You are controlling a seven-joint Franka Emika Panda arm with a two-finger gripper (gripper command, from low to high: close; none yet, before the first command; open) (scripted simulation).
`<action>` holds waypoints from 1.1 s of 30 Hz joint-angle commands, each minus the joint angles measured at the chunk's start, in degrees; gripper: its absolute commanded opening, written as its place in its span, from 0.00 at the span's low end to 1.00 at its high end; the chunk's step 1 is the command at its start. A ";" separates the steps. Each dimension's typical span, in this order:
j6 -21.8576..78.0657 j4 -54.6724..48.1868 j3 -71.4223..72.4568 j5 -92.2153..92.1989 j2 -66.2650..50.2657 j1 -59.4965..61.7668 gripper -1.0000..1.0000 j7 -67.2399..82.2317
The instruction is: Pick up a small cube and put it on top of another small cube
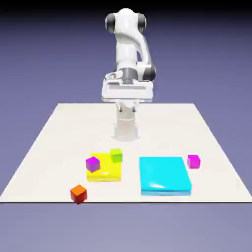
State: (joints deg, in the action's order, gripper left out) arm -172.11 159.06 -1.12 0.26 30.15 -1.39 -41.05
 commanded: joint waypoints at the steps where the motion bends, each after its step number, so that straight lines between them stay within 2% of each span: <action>1: 1.57 -1.61 -0.93 0.22 -2.08 -0.59 0.50 1.17; 33: 51.80 -53.13 -30.52 7.22 -68.53 -19.28 0.50 38.56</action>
State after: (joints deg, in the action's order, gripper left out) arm -120.32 105.93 -31.63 7.49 -38.37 -20.67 -2.49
